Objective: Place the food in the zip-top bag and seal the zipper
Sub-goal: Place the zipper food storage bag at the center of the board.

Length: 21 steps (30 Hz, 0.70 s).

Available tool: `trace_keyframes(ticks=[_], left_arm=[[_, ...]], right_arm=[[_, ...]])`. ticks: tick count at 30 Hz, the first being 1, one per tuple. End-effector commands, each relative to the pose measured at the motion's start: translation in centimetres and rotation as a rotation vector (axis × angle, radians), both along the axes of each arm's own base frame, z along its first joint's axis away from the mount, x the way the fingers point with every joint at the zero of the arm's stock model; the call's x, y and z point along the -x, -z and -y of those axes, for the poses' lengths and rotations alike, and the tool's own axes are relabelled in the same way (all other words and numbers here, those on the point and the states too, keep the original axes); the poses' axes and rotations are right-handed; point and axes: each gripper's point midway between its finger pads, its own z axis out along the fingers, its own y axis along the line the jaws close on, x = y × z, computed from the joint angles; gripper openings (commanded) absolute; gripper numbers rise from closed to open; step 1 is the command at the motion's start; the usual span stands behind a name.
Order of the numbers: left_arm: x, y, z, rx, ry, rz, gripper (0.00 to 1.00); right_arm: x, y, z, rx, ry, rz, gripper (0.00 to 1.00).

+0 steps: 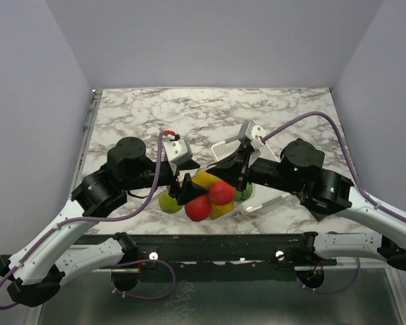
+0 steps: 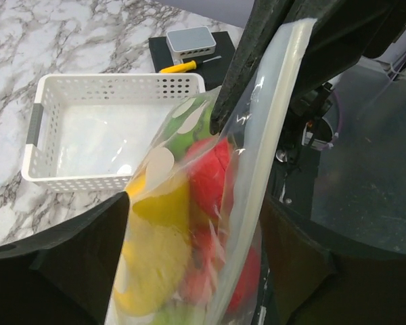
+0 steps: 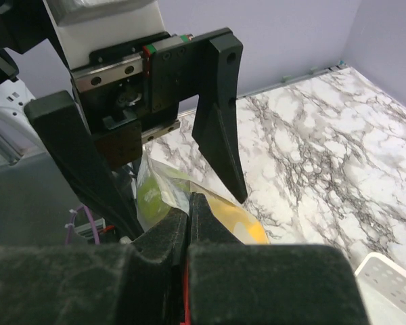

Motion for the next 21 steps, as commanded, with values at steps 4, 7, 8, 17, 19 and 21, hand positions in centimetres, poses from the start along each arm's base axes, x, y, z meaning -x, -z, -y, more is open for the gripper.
trace_keyframes(ticks=[4,7,8,17,19,21], left_arm=[[0.0,1.1,0.7,-0.024,0.046,0.012,0.51],[-0.1,1.2,0.7,-0.027,0.045,0.01,0.31],[-0.1,1.2,0.8,-0.027,0.047,0.01,0.23],[-1.0,1.4,0.3,-0.035,-0.016,0.023,0.0],[-1.7,1.4,0.0,-0.043,-0.062,0.032,0.0],[-2.5,1.5,-0.4,-0.052,-0.108,0.041,0.0]], right_arm=[[0.6,-2.7,0.2,-0.073,-0.027,0.019,0.01],[0.3,-2.5,0.2,-0.067,-0.014,0.02,0.01],[0.2,-2.4,0.2,-0.064,-0.007,0.019,0.01],[-0.9,-1.2,0.4,-0.033,0.054,0.009,0.01],[-1.4,-0.9,0.7,-0.024,0.088,0.008,0.08],[-2.1,-0.8,1.2,-0.022,0.134,0.01,0.11]])
